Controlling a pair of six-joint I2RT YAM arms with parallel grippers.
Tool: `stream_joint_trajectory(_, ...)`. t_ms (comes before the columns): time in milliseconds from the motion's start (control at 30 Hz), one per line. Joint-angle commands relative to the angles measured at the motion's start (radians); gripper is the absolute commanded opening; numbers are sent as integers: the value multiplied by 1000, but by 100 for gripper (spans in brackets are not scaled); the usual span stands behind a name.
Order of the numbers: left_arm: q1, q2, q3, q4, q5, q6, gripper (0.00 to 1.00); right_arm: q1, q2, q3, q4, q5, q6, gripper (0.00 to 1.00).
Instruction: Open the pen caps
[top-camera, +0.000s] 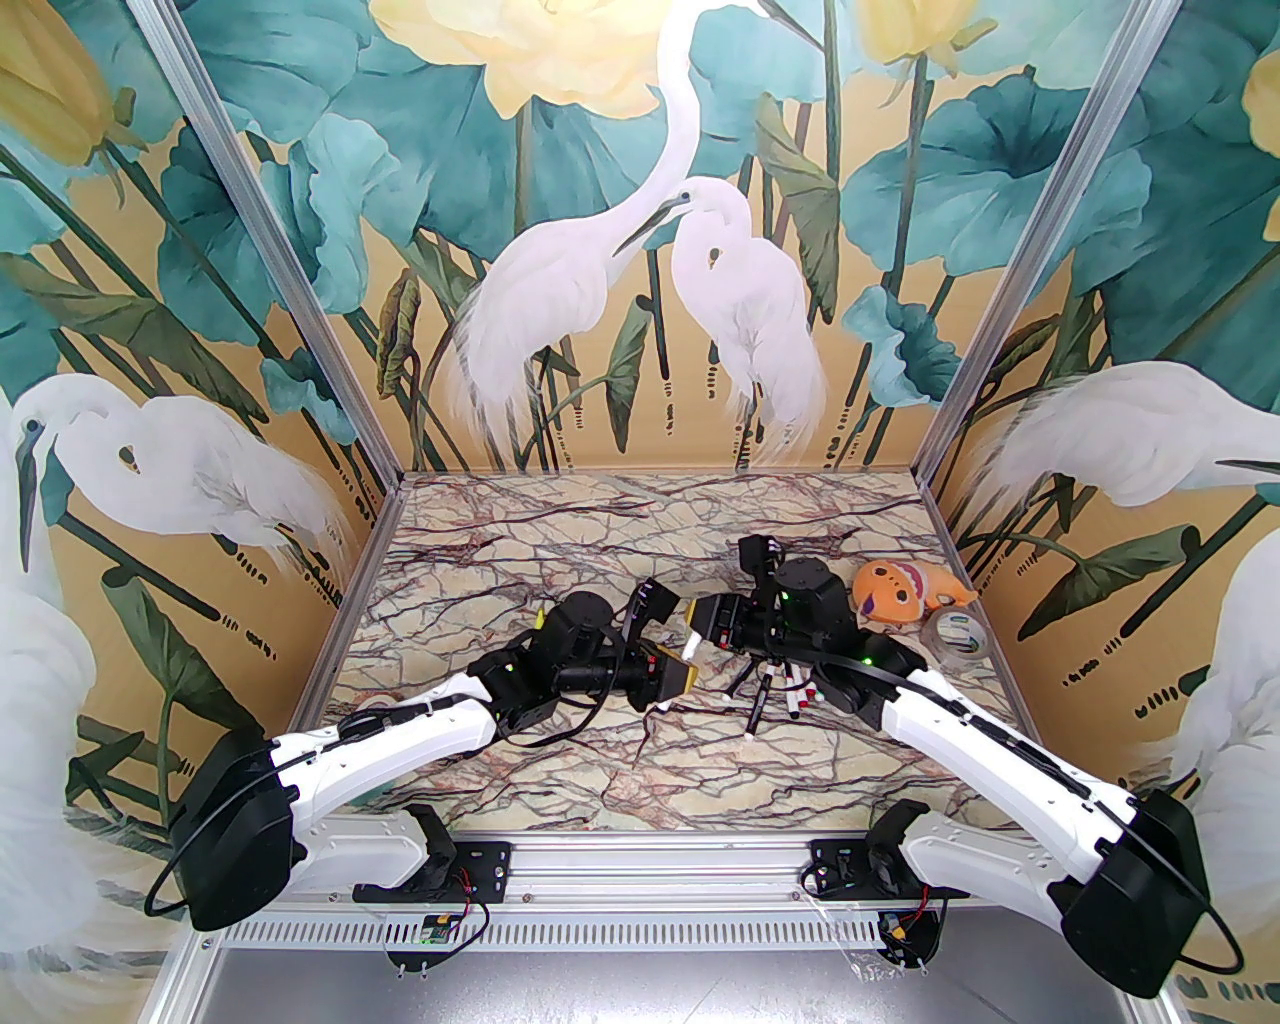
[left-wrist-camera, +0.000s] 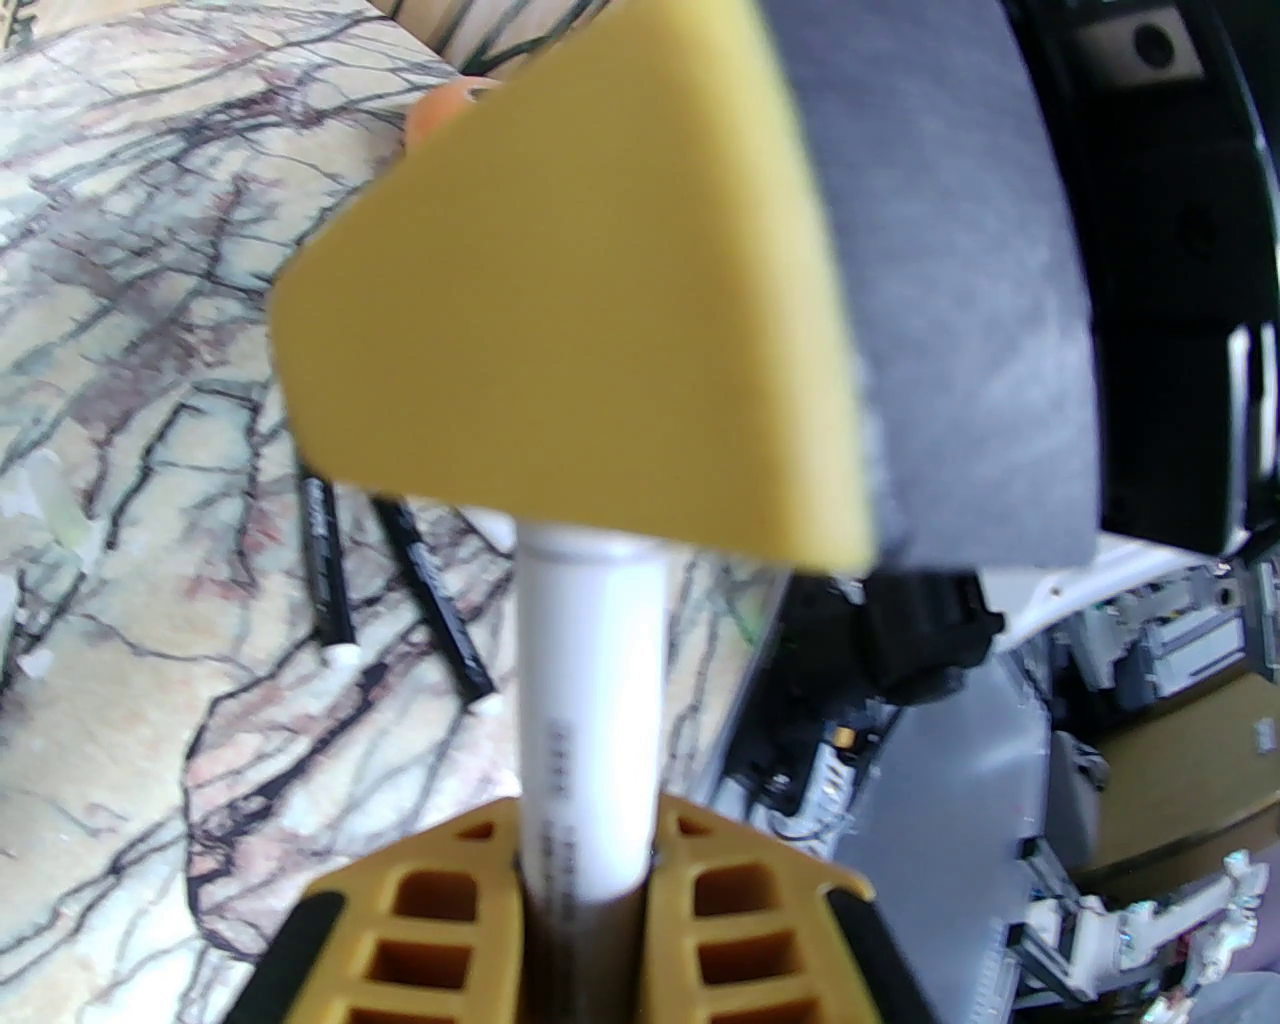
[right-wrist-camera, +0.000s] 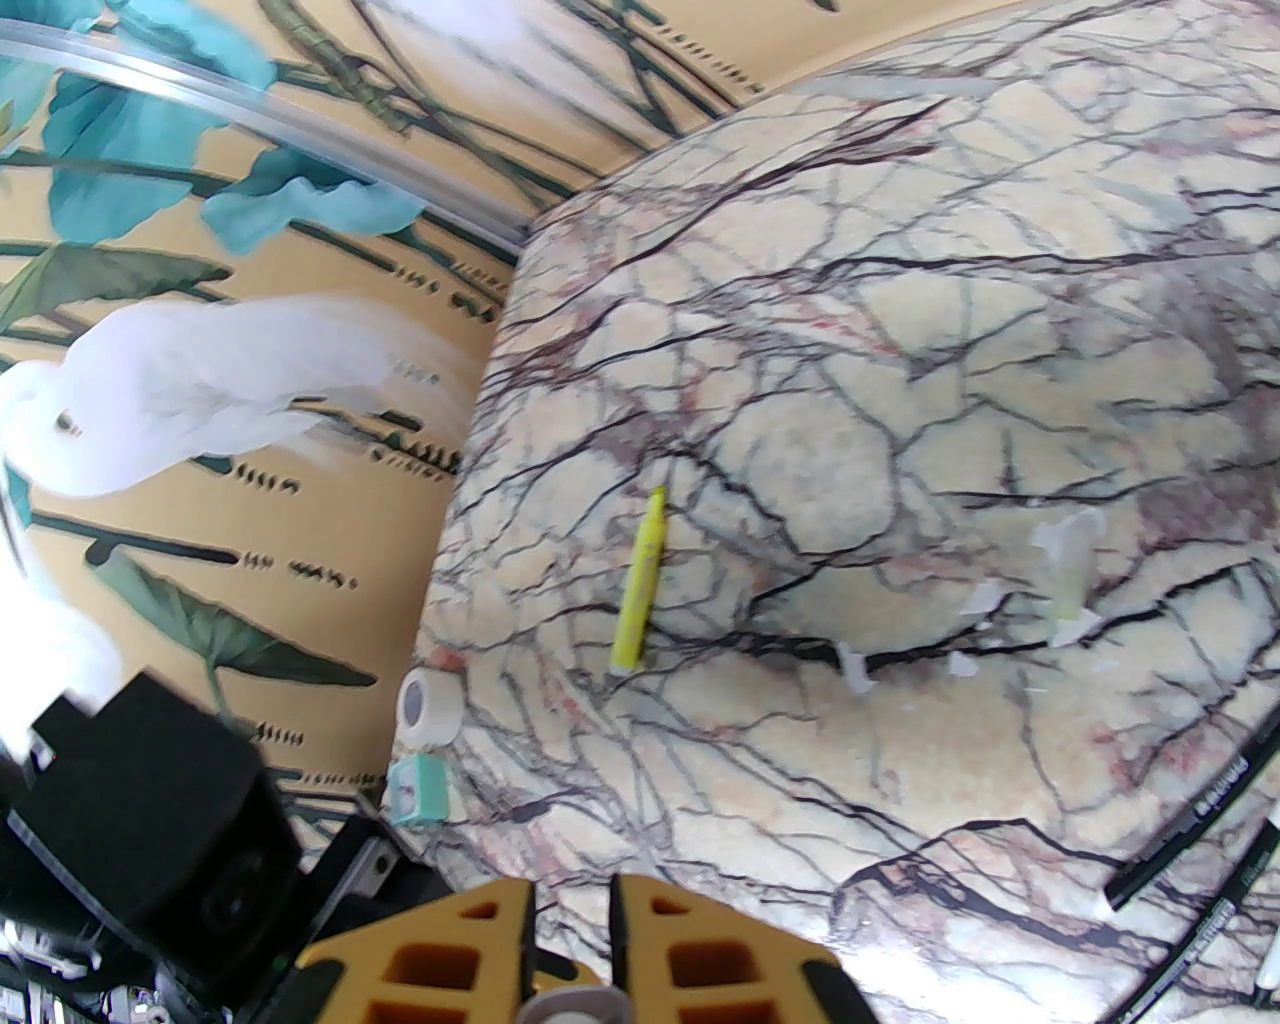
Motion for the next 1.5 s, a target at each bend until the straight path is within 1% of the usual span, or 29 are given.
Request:
stream_joint_trajectory(0,-33,4,9,-135,-135,36,4,-29,-1,31,-69,252,44,10)
stream_joint_trajectory(200,-60,26,19,-152,-130,58,4,-33,12,41,-77,290,64,9)
stream_joint_trajectory(400,-98,47,40,-193,-152,85,3,-35,30,48,-89,321,102,7)
stream_joint_trajectory(533,-101,61,37,-182,-112,77,3,-35,27,43,-94,368,101,6)
stream_joint_trajectory(600,-100,64,33,-170,-77,66,3,-38,18,18,-47,373,96,6)
stream_joint_trajectory(700,-97,60,21,-129,-5,29,3,-47,-1,-33,70,318,58,6)
stream_joint_trajectory(767,-93,48,15,-104,32,3,3,-66,-10,-56,136,255,14,7)
stream_joint_trajectory(833,-87,32,3,-78,42,-18,3,-82,-17,-75,173,203,-7,8)
stream_joint_trajectory(933,-68,-6,-21,-56,23,-38,3,-102,-19,-81,170,159,-34,9)
stream_joint_trajectory(1067,-7,-74,-71,-23,17,-83,4,-107,-14,-67,96,135,-99,11)
stream_joint_trajectory(1233,55,-172,-115,-60,-24,-111,5,-110,24,-13,-63,133,-210,12)
stream_joint_trajectory(1400,124,-235,-142,-125,-36,-126,6,-132,145,81,-193,80,-289,13)
stream_joint_trajectory(1467,149,-258,-155,-133,-31,-130,5,-142,208,115,-211,56,-308,13)
